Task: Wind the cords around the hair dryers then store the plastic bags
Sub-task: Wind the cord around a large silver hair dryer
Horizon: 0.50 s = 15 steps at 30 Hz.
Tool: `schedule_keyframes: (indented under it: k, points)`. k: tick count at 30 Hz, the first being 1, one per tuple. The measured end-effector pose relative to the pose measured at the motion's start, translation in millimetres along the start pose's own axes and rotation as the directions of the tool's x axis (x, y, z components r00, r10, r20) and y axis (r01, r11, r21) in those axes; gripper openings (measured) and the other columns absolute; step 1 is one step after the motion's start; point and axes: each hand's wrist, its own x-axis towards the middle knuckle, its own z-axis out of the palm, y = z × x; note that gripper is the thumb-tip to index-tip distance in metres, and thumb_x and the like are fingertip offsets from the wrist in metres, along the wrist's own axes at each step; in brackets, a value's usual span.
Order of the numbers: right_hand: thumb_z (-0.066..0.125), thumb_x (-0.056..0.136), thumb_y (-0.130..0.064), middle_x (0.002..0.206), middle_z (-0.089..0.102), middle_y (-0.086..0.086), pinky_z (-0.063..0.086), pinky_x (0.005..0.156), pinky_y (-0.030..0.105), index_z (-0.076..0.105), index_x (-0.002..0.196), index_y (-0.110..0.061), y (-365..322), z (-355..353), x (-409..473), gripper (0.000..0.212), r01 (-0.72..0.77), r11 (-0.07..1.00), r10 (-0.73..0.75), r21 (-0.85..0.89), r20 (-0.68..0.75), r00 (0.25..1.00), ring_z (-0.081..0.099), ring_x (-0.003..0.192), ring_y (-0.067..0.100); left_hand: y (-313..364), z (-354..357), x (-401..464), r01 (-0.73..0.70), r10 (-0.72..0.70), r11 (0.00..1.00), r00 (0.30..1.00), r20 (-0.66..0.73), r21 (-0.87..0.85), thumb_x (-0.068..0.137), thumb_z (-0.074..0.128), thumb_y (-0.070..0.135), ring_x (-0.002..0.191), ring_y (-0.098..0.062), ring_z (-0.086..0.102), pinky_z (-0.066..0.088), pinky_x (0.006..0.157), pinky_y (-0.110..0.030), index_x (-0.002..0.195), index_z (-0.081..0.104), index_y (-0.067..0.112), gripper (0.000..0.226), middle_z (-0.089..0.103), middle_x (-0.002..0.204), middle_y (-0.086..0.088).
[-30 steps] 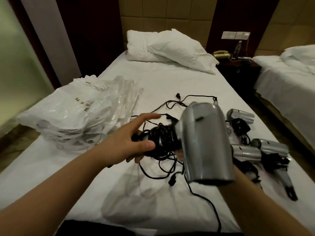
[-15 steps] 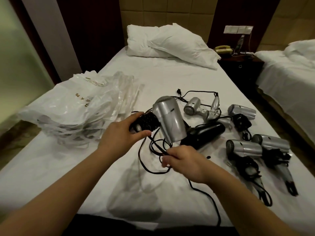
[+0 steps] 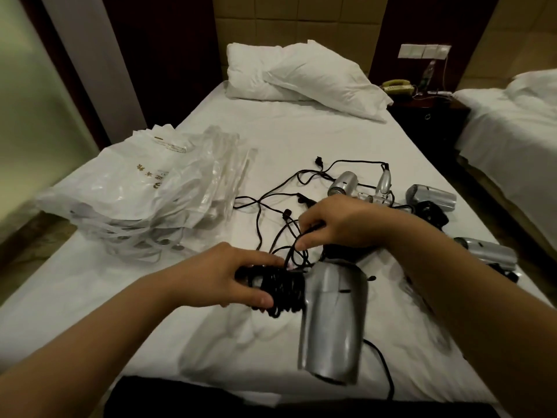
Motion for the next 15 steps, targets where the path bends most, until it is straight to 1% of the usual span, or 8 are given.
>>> schedule_keyframes:
  k: [2, 4, 6, 7, 9, 11, 13, 15]
  points:
    - [0.064, 0.087, -0.028, 0.054, 0.047, -0.011, 0.037, 0.054, 0.015, 0.063, 0.076, -0.013, 10.7, 6.6, 2.0, 0.019, 0.002, 0.953, -0.03, 0.303, 0.086, 0.996, 0.043, 0.052, 0.001, -3.3, 4.6, -5.5, -0.054, 0.07, 0.954, 0.997, 0.045, -0.294, 0.07, 0.075, 0.04, 0.048, -0.012, 0.052, 0.041, 0.047, -0.018, 0.116, 0.058, 0.051, 0.05, 0.065, 0.065, 0.0]
    - [0.057, 0.091, -0.011, 0.062, 0.058, -0.015, 0.045, 0.065, 0.013, 0.063, 0.08, -0.012, 38.7, 32.3, 7.2, 0.013, -0.056, 0.847, 0.005, 0.529, 0.097, 0.995, 0.051, 0.059, -0.002, -8.8, 10.5, -7.2, -0.098, 0.116, 0.876, 0.993, 0.011, -0.471, 0.066, 0.071, 0.046, 0.046, -0.013, 0.05, 0.038, 0.042, -0.02, 0.124, 0.055, 0.035, 0.061, 0.065, 0.069, -0.014]
    - [0.048, 0.095, -0.002, 0.097, 0.067, 0.001, 0.052, 0.089, 0.034, 0.059, 0.093, -0.015, 66.9, 65.5, 13.9, 0.017, -0.208, 0.599, 0.191, 0.773, 0.115, 0.975, 0.061, 0.076, 0.009, -14.0, 18.4, -4.6, -0.133, 0.126, 0.787, 0.991, -0.055, -0.602, 0.068, 0.069, 0.047, 0.042, -0.014, 0.048, 0.035, 0.04, -0.019, 0.128, 0.045, 0.021, 0.07, 0.063, 0.071, -0.023]
    - [0.045, 0.095, -0.002, 0.11, 0.064, 0.012, 0.052, 0.09, 0.041, 0.057, 0.096, -0.016, 75.0, 82.4, 15.7, 0.019, -0.199, 0.592, 0.222, 0.781, 0.079, 0.972, 0.061, 0.079, 0.013, -16.4, 24.0, -1.5, -0.153, 0.135, 0.729, 0.988, -0.079, -0.668, 0.069, 0.071, 0.049, 0.04, -0.014, 0.047, 0.034, 0.04, -0.018, 0.13, 0.04, 0.017, 0.076, 0.062, 0.071, -0.022]
    - [0.046, 0.092, 0.001, 0.094, 0.063, 0.017, 0.054, 0.068, 0.03, 0.055, 0.088, -0.01, 60.4, 101.3, 3.2, 0.015, -0.118, 0.621, 0.162, 0.775, 0.02, 0.987, 0.06, 0.064, 0.01, -21.8, 38.3, 6.9, -0.191, 0.16, 0.59, 0.98, -0.118, -0.785, 0.067, 0.074, 0.058, 0.038, -0.015, 0.046, 0.035, 0.039, -0.017, 0.136, 0.032, 0.015, 0.091, 0.059, 0.073, -0.02]
    - [0.045, 0.092, 0.002, 0.065, 0.052, 0.008, 0.046, 0.05, 0.022, 0.052, 0.076, -0.005, 34.5, 112.1, -5.9, 0.019, -0.081, 0.512, 0.131, 0.855, 0.015, 0.991, 0.05, 0.046, 0.009, -29.3, 56.1, 16.6, -0.204, 0.128, 0.465, 0.978, -0.163, -0.861, 0.068, 0.076, 0.057, 0.036, -0.016, 0.043, 0.035, 0.039, -0.017, 0.142, 0.029, 0.025, 0.093, 0.058, 0.076, -0.023]
    - [0.042, 0.094, 0.001, 0.061, 0.046, 0.005, 0.043, 0.046, 0.024, 0.054, 0.088, -0.005, 21.5, 123.7, -13.3, 0.015, -0.045, 0.408, 0.121, 0.912, -0.005, 0.993, 0.045, 0.043, 0.013, -34.0, 75.2, 23.7, -0.194, 0.025, 0.375, 0.98, -0.199, -0.906, 0.073, 0.074, 0.045, 0.034, -0.016, 0.041, 0.035, 0.037, -0.017, 0.141, 0.032, 0.034, 0.081, 0.057, 0.074, -0.022]
    - [0.041, 0.094, 0.003, 0.062, 0.047, 0.003, 0.043, 0.046, 0.024, 0.055, 0.11, -0.013, 24.4, 135.6, -15.6, 0.026, -0.054, 0.355, 0.137, 0.933, 0.005, 0.991, 0.045, 0.043, 0.014, -37.6, 95.4, 30.8, -0.176, -0.102, 0.368, 0.968, -0.228, -0.913, 0.082, 0.06, 0.035, 0.034, -0.015, 0.04, 0.033, 0.036, -0.017, 0.14, 0.034, 0.034, 0.063, 0.058, 0.07, -0.016]
